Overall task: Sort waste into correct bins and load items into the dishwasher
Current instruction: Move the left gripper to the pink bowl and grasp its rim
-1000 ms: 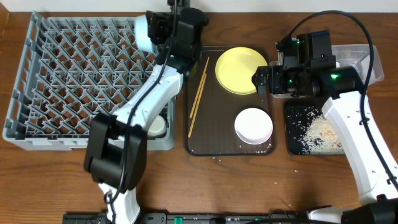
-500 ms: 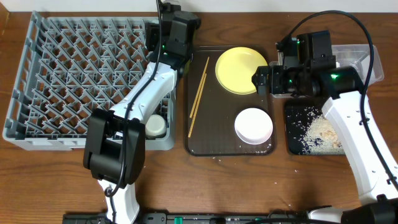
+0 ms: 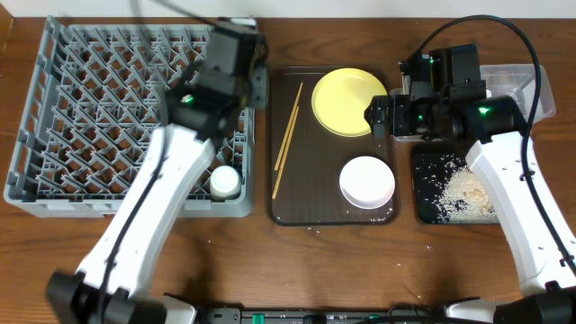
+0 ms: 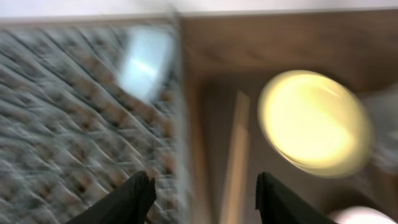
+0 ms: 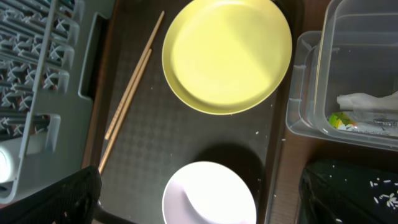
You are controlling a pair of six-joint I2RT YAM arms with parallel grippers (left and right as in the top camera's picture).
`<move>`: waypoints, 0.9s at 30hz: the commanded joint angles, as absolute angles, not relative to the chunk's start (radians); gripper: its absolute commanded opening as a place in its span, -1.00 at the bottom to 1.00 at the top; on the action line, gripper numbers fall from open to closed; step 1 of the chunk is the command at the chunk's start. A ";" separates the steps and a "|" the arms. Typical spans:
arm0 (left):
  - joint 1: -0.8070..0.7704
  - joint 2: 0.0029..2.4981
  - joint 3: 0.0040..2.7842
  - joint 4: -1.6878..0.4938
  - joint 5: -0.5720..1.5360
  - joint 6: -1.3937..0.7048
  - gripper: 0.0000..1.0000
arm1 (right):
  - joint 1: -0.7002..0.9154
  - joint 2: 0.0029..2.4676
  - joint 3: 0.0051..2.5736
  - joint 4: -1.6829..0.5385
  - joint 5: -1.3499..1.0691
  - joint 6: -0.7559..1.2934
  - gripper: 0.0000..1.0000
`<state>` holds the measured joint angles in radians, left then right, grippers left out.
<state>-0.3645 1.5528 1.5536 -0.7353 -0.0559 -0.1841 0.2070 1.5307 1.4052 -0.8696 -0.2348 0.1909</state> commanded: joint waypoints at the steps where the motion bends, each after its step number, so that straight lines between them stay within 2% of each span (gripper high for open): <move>1: -0.376 1.586 1.538 -0.845 0.199 -0.382 0.13 | 0.212 1.530 1.410 -0.868 -0.234 0.186 0.98; 8: -0.424 1.600 1.393 -0.846 0.204 -0.554 0.15 | 0.212 1.530 1.410 -0.868 -0.234 0.186 0.99; 12: -0.469 1.600 1.353 -0.804 0.221 -0.598 0.22 | 0.212 1.530 1.410 -0.868 -0.234 0.186 0.99; 19: -0.584 1.639 1.345 -0.711 0.208 -0.605 0.23 | 0.209 1.529 1.411 -0.841 -0.289 0.202 0.99; 27: -0.654 1.747 1.345 -0.677 0.194 -0.615 0.24 | 0.058 1.366 1.412 -0.808 -0.295 0.247 0.99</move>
